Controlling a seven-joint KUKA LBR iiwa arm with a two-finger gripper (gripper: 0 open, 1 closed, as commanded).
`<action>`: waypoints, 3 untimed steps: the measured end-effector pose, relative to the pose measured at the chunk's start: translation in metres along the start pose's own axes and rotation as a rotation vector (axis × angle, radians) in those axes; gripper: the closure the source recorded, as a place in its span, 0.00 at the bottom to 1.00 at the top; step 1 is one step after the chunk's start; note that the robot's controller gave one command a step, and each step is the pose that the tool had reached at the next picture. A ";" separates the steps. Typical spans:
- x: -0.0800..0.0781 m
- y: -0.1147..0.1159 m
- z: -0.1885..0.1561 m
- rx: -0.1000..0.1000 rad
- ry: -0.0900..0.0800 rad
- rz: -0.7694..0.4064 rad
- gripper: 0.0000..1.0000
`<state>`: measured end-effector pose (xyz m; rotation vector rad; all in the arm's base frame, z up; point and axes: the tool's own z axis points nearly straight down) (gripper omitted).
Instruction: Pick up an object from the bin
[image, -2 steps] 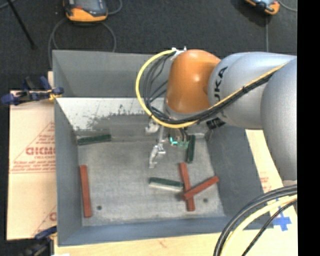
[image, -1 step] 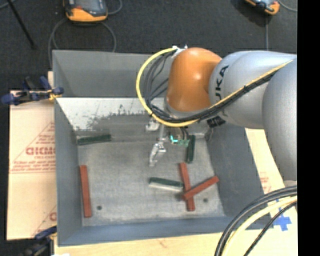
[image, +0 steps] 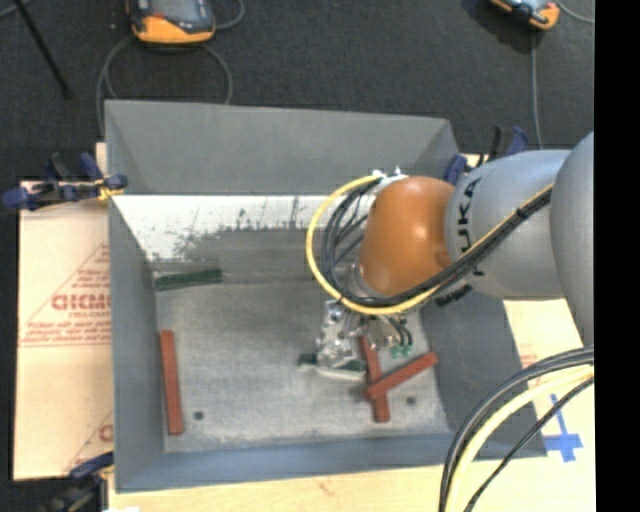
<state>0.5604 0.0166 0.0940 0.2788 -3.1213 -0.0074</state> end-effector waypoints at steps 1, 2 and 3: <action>0.000 -0.002 0.008 0.005 -0.016 0.002 0.00; 0.002 -0.002 0.009 0.005 -0.012 0.005 1.00; 0.002 -0.002 0.009 0.005 -0.012 0.005 1.00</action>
Offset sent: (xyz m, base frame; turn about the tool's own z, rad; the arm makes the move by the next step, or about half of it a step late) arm 0.0000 0.0000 0.0000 0.0000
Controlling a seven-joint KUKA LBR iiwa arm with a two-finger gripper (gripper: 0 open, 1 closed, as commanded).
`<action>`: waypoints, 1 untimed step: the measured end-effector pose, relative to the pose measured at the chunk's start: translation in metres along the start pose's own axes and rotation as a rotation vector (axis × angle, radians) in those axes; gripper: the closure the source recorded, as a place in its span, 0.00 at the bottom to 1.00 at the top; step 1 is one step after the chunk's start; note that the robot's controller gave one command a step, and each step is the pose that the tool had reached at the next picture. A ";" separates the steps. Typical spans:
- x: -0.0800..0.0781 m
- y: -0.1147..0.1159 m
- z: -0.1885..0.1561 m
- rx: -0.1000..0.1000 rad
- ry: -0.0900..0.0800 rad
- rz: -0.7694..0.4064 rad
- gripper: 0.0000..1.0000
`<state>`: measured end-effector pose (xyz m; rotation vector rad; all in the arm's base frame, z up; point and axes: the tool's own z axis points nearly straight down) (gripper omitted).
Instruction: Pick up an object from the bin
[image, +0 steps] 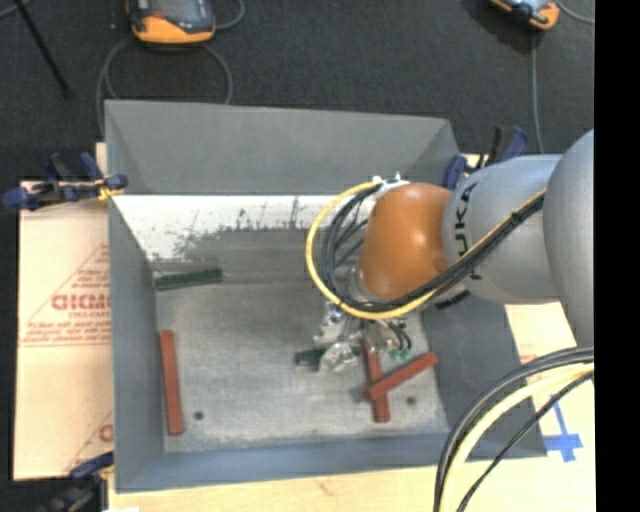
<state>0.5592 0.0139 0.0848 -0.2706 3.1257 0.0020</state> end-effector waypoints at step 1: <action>0.008 -0.015 -0.122 0.002 0.000 0.000 1.00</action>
Offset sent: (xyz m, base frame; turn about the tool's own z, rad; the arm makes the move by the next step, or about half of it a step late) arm 0.0000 0.0000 0.0000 0.0000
